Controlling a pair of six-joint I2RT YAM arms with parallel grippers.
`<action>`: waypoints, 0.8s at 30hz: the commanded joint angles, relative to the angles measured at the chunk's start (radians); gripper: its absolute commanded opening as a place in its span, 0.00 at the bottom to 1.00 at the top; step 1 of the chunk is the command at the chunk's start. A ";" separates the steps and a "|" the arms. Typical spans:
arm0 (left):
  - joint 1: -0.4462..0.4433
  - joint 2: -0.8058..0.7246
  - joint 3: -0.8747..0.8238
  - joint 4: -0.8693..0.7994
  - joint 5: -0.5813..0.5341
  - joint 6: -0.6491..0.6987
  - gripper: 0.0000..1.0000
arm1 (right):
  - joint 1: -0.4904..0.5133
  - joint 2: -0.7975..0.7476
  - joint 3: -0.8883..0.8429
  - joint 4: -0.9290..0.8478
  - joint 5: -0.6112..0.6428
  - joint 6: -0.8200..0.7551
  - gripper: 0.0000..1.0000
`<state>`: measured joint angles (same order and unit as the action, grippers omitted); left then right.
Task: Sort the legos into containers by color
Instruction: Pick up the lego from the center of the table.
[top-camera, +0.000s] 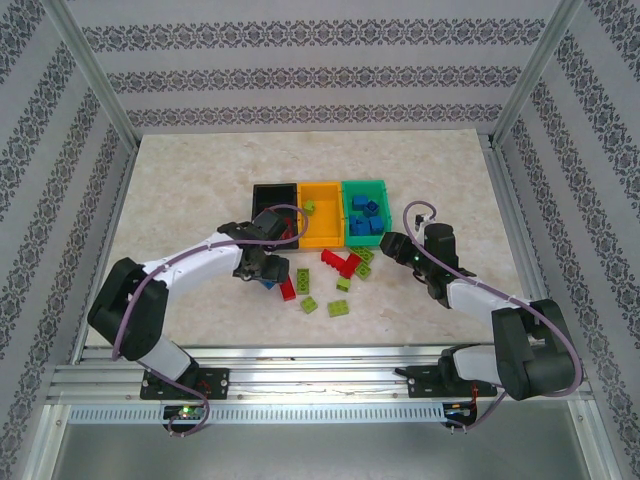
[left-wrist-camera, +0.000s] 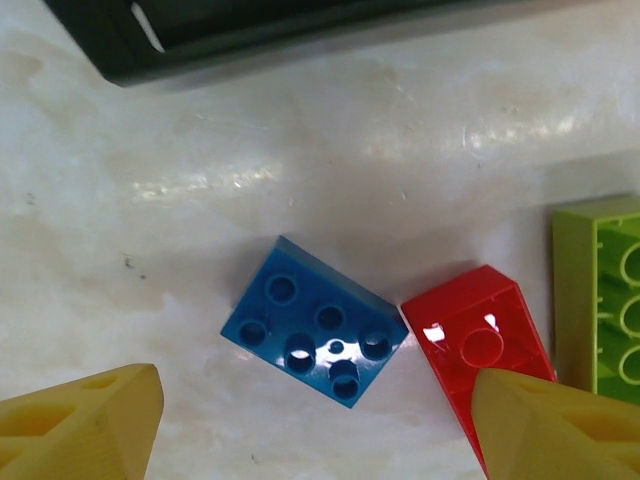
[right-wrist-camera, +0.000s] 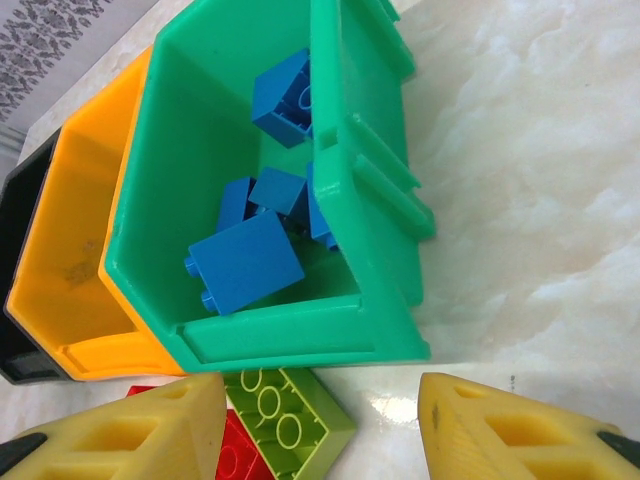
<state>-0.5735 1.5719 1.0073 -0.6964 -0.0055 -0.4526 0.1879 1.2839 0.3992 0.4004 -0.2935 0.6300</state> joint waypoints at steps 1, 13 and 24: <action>0.007 0.034 0.037 -0.052 0.027 0.081 0.84 | 0.010 0.005 0.032 0.005 -0.004 -0.009 0.54; 0.007 0.094 0.075 -0.115 0.004 0.217 0.81 | 0.013 0.005 0.033 -0.002 0.008 -0.014 0.54; 0.016 0.213 0.120 -0.135 -0.022 0.291 0.79 | 0.017 0.000 0.033 -0.001 0.006 -0.016 0.54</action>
<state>-0.5724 1.7500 1.0939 -0.7902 -0.0048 -0.2039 0.1928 1.2839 0.4091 0.3935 -0.2935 0.6296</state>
